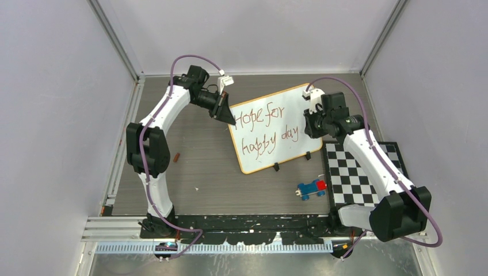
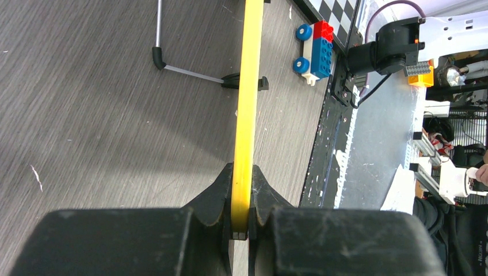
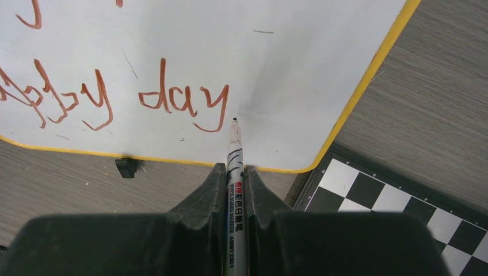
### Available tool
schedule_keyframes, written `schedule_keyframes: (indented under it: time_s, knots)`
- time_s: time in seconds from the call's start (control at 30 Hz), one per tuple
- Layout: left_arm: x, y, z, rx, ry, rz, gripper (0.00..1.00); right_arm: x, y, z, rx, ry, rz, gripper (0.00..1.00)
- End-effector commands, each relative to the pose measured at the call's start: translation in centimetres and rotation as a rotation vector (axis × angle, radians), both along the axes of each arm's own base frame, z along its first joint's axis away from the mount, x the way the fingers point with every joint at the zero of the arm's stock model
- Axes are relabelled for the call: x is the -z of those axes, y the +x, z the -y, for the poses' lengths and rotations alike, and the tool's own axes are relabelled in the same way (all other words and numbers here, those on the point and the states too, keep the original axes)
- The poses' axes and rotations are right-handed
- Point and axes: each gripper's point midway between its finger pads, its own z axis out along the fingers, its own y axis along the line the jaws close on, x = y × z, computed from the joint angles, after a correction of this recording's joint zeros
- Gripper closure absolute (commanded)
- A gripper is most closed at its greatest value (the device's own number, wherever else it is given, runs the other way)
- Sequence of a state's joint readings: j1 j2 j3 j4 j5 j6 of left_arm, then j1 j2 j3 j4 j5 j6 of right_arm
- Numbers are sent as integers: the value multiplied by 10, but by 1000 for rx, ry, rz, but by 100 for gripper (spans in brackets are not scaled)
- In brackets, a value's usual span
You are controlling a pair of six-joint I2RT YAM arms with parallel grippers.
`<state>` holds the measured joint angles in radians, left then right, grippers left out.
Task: Write a sentence on the whiteboard
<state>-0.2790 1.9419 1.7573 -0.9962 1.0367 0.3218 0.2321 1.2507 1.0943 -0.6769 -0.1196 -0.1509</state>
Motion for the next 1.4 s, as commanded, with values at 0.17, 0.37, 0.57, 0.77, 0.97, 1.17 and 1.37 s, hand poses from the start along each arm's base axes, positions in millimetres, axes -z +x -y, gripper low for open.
schedule_keyframes:
  time_s: [0.17, 0.37, 0.57, 0.77, 0.97, 1.17, 1.37]
  knots:
    - [2, 10, -9, -22, 62, 97, 100, -31, 38, 6, 71, -17, 148, 100]
    - [4, 10, -9, -20, 62, 93, 100, -30, 44, 5, 75, -16, 151, 100]
    - [5, 10, -9, -19, 63, 93, 100, -32, 47, -2, 59, 12, 148, 100]
    - [5, 10, -9, -20, 64, 93, 100, -30, 42, -12, 24, 53, 119, 100]
    - [4, 11, -9, -20, 65, 96, 100, -19, 35, -15, 0, 55, 82, 100]
    - [5, 11, -10, -21, 65, 93, 100, -10, 30, -9, 0, 20, 66, 100]
    - [5, 11, -10, -21, 65, 94, 100, -4, 23, -5, -9, -8, 51, 100]
